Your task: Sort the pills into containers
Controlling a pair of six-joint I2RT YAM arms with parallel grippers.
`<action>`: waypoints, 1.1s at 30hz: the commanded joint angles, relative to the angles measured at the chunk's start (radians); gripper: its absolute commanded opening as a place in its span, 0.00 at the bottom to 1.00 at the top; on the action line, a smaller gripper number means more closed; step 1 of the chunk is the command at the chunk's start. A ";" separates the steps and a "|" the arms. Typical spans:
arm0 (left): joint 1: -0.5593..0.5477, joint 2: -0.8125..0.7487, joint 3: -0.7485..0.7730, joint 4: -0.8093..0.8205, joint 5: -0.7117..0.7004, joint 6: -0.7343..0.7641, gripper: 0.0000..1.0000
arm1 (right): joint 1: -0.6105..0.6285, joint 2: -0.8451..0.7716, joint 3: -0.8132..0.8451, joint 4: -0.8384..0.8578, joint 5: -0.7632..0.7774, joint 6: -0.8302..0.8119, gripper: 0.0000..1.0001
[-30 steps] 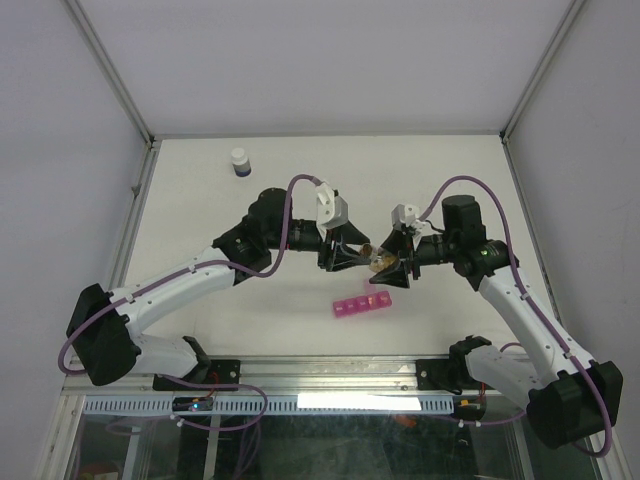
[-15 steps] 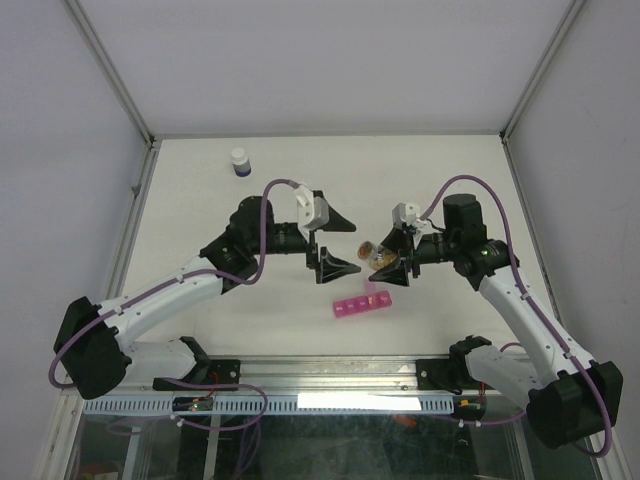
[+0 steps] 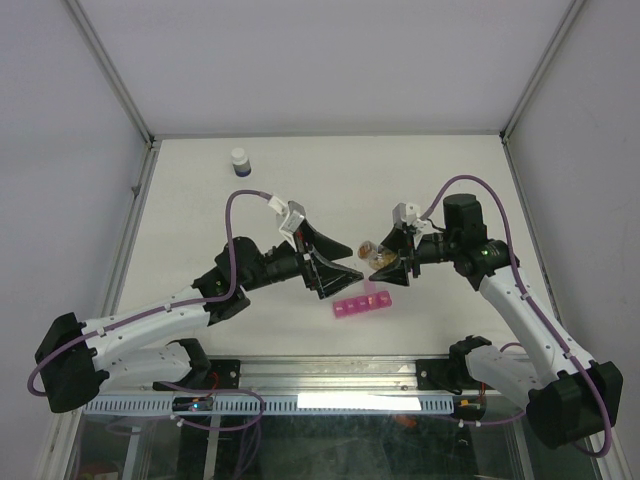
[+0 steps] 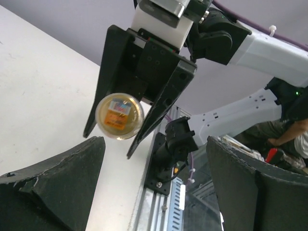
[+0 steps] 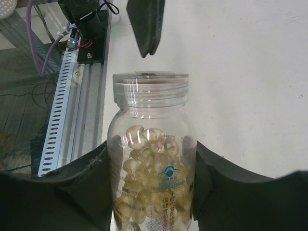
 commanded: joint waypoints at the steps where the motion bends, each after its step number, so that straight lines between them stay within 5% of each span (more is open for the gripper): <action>1: -0.084 -0.030 0.087 -0.094 -0.254 0.015 0.88 | -0.006 -0.025 0.052 0.039 -0.028 -0.014 0.00; 18: -0.088 -0.015 0.090 -0.010 -0.253 -0.024 0.93 | -0.012 -0.025 0.051 0.036 -0.034 -0.019 0.00; 33: -0.086 0.120 0.267 -0.274 -0.330 -0.034 0.83 | -0.011 -0.023 0.053 0.032 -0.035 -0.023 0.00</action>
